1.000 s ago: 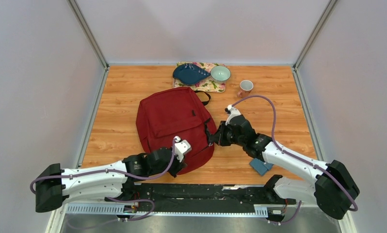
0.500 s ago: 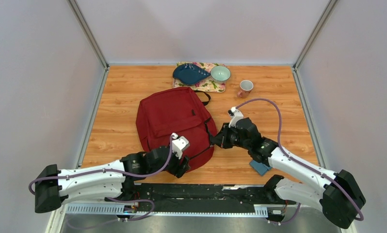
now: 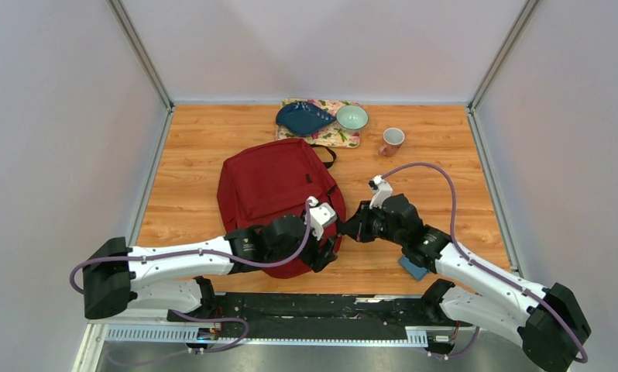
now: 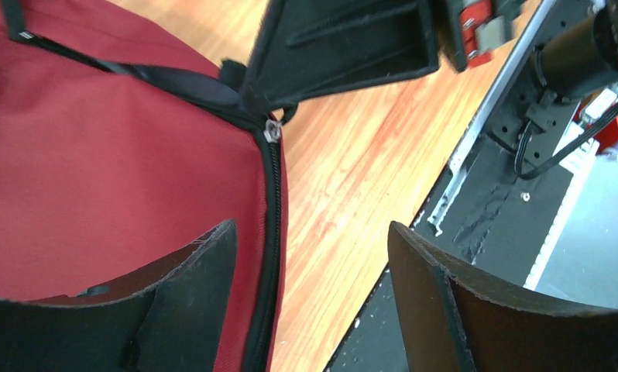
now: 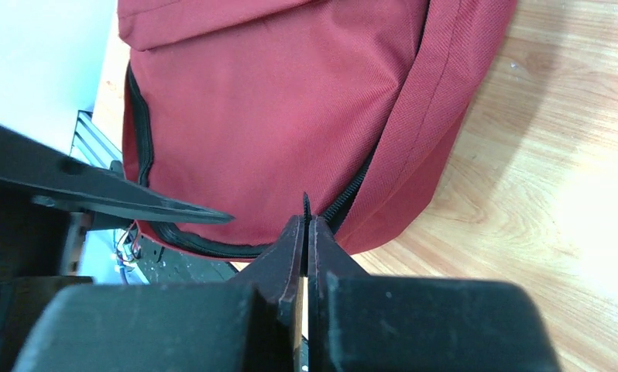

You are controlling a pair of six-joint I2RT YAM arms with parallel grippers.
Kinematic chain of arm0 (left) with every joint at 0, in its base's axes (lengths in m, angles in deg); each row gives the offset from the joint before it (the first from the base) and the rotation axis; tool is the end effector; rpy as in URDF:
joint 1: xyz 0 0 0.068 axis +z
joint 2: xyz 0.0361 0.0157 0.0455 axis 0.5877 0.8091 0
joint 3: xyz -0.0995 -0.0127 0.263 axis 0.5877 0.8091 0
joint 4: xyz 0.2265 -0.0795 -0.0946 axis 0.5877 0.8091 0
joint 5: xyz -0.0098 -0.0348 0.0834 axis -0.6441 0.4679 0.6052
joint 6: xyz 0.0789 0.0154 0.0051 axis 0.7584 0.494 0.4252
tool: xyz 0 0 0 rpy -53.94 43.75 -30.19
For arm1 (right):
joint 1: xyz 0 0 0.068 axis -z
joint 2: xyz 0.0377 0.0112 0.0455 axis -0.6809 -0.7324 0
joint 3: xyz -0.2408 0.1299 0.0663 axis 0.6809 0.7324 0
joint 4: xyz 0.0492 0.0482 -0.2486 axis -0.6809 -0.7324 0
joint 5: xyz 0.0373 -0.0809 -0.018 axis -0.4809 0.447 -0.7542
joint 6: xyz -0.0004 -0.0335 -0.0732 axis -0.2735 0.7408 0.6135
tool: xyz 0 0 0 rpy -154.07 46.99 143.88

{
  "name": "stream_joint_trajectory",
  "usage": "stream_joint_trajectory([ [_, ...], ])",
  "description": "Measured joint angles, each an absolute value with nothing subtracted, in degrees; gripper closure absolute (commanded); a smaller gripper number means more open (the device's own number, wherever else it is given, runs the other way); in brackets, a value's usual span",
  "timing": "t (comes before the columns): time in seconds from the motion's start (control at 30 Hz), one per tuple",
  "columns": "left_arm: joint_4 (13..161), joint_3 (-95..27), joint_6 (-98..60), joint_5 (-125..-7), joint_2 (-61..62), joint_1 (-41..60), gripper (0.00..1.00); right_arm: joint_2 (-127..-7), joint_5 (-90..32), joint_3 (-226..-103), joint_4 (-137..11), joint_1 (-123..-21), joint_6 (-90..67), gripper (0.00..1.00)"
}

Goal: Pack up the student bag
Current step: Zip the student bag at the center of the board.

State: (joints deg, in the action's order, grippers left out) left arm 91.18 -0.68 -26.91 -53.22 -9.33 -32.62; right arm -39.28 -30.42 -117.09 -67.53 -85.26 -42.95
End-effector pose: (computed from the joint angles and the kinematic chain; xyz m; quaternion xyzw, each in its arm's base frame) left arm 0.1051 -0.2534 0.2398 0.3415 0.7877 -0.3300 0.3924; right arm 0.1572 0.1589 0.2103 -0.0740 0.8642 0.3729 0.3297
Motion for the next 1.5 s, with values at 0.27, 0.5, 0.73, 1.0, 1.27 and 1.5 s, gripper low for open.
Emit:
stream_joint_trajectory([
  [0.27, 88.93, 0.06, -27.48, -56.17, -6.32, -32.65, 0.26, -29.47, -25.94, -116.35, -68.93, -89.94, -42.62, 1.00],
  [0.5, 87.75, 0.87, -28.20, -56.24, -6.16, -32.65, 0.69, -27.13, -24.37, -115.32, -69.48, -90.00, -42.62, 1.00],
  [0.73, 87.59, 1.17, -28.72, -55.69, -5.44, -32.60, 1.00, -28.40, -24.12, -115.32, -69.50, -90.00, -42.58, 1.00],
  [1.0, 86.00, 3.18, -29.29, -56.37, -5.38, -32.60, 1.00, -30.52, -23.21, -115.45, -69.61, -90.00, -42.10, 1.00],
  [1.27, 84.44, 5.70, -29.77, -57.88, -6.38, -32.60, 1.00, -37.91, -20.28, -118.97, -70.13, -88.27, -39.67, 1.00],
  [1.5, 83.46, 9.57, -31.08, -56.94, -8.72, -34.44, 1.00, -46.26, -23.34, -123.34, -68.91, -82.02, -36.63, 1.00],
])
